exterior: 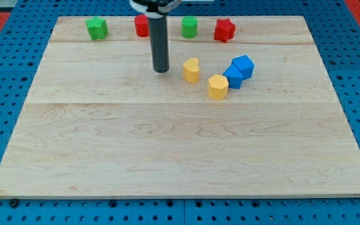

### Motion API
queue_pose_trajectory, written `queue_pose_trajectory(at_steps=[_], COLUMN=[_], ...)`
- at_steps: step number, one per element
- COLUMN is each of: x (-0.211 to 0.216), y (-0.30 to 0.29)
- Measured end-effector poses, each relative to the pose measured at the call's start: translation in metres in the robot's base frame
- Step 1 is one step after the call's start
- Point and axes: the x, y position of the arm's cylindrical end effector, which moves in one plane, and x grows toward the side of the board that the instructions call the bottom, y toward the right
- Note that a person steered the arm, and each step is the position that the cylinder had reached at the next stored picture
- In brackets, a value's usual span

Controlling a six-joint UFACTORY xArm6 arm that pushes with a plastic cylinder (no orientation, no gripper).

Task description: Move the arm to the top left to the green star

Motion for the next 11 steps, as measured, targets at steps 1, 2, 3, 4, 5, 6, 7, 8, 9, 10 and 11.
queue_pose_trajectory(at_steps=[1,2,3,4,5,6,7,8,9,10,11], x=[0.002,0.016,0.024,0.033,0.035,0.035,-0.022,-0.105,-0.139,-0.135,-0.125], y=[0.057,0.071,-0.016,-0.129,-0.275,-0.275,-0.273,-0.267,-0.212,-0.195,-0.195])
